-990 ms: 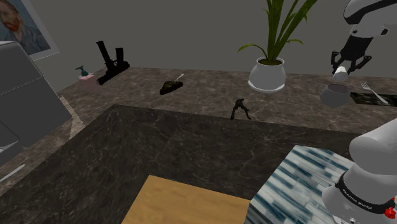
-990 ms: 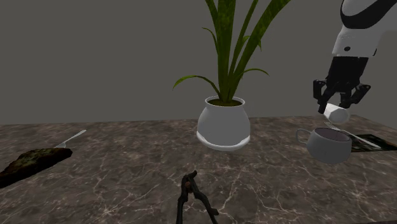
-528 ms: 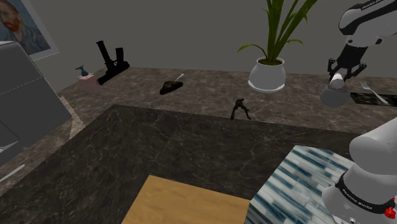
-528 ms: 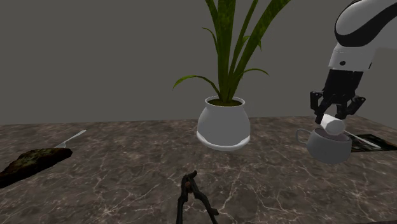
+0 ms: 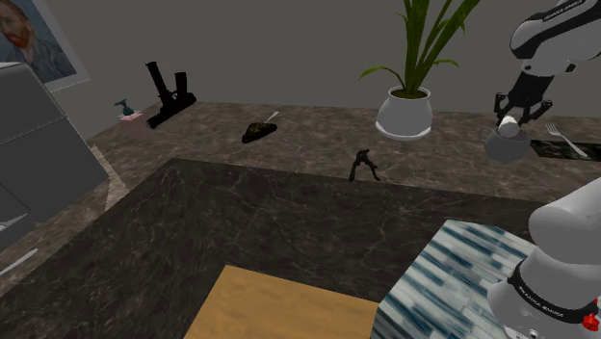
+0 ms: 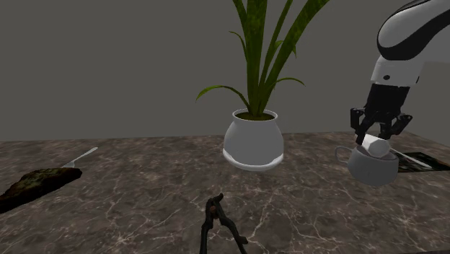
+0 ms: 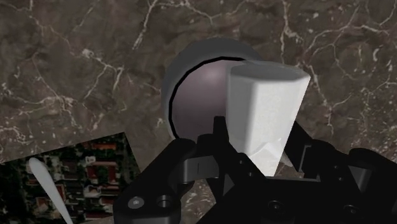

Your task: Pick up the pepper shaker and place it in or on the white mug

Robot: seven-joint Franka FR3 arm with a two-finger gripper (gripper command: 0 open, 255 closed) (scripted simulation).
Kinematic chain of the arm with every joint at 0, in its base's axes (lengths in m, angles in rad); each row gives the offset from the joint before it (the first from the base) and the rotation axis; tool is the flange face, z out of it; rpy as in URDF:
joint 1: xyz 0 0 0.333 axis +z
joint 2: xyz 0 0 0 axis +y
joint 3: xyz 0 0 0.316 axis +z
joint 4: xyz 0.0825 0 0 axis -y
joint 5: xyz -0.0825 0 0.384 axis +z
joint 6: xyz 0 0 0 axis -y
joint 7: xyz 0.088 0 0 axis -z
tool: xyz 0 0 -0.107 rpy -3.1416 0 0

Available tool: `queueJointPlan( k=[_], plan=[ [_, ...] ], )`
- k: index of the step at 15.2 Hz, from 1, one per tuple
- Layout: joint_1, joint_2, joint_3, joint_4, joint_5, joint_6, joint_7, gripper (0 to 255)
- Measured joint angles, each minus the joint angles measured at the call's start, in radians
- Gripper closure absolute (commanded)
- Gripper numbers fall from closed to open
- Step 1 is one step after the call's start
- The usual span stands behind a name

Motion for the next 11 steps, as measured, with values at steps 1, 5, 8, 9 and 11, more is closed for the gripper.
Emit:
queueJointPlan(
  k=[1,5,8,9,11],
  plan=[
    [0.000,0.000,0.000,0.000,0.000,0.001,0.000,0],
    [0.000,0.001,0.000,-0.002,0.000,0.000,0.000,0],
    [-0.001,-0.006,0.001,0.008,-0.003,-0.016,0.002,0],
    [-0.001,-0.010,0.002,0.032,-0.004,-0.042,0.003,0],
    [-0.003,-0.031,0.006,0.069,-0.013,-0.099,0.009,0]
  ],
)
